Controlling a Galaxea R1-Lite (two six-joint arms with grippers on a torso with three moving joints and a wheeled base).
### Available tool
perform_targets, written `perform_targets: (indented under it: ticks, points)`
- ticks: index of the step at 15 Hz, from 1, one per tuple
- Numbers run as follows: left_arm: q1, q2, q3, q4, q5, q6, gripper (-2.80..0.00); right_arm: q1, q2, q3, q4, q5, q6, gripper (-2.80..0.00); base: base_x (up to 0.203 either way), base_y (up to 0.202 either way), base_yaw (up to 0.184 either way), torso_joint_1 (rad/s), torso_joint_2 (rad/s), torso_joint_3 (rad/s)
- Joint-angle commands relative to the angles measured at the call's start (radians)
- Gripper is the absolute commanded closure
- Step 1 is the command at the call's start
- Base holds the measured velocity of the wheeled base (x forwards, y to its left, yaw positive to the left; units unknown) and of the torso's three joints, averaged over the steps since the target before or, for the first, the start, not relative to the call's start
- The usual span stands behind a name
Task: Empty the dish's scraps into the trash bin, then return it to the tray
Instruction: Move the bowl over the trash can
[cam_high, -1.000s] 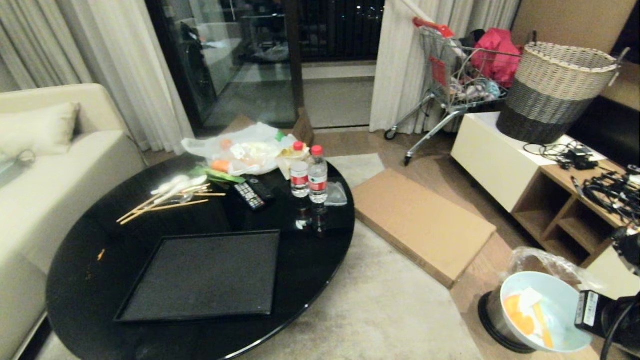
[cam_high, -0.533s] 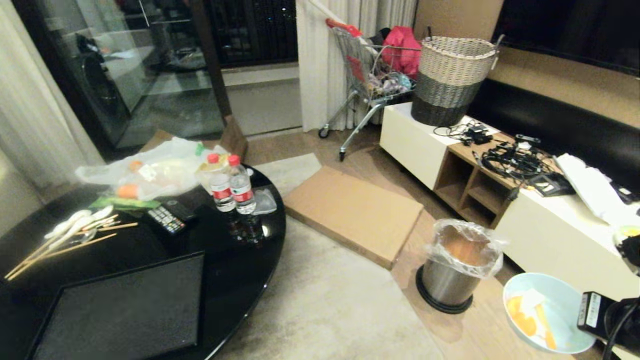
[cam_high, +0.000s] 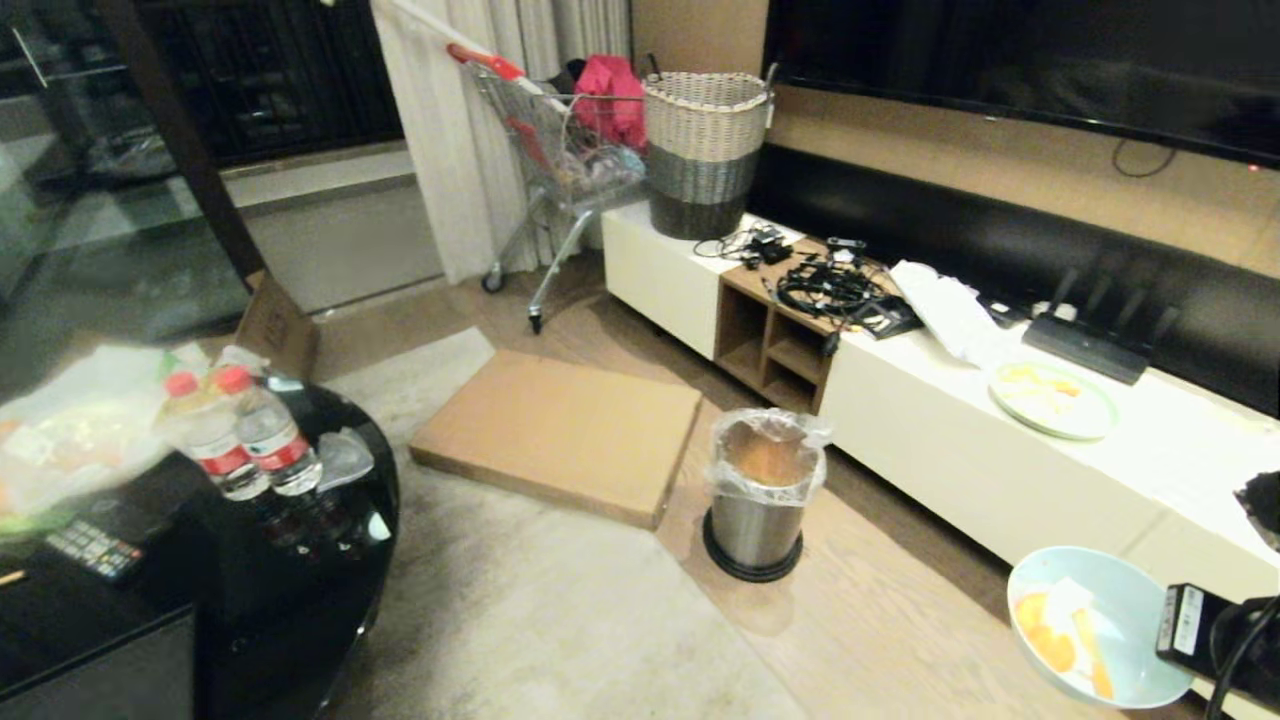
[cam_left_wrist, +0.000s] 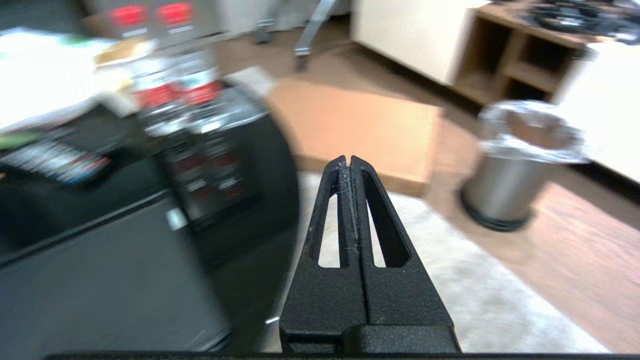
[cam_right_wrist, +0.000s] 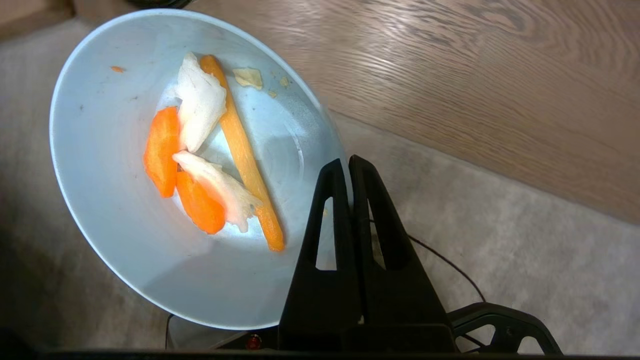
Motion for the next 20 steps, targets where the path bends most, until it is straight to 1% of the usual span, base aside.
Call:
perform_targets:
  ticks: [1,5,16,18,20]
  points:
    - [0.000,0.000,0.000,0.000,0.000,-0.001,0.00,-0.009,0.003,-0.001,-0.002,-0.001,0.003,0.00,0.002,0.008,-0.171,0.002,0.00,0.002]
    - [0.000,0.000,0.000,0.000,0.000,-0.001,0.00,-0.011,0.005,0.000,-0.002,-0.001,0.001,0.00,0.001,0.007,-0.120,0.002,0.00,0.002]
    - [0.000,0.000,0.000,0.000,0.000,-0.001,0.00,-0.006,0.031,0.001,-0.008,0.000,-0.011,0.00,0.000,0.000,0.000,0.000,0.00,0.000]
    - [0.000,0.000,0.000,0.000,0.000,-0.001,0.00,-0.004,0.034,0.000,-0.009,0.000,-0.038,0.00,0.000,0.000,0.000,0.000,0.00,0.000]
    - [0.000,0.000,0.000,0.000,0.000,-0.001,0.00,-0.004,0.037,-0.005,-0.011,0.000,-0.046,0.00,0.000,0.000,0.000,0.000,0.00,0.000]
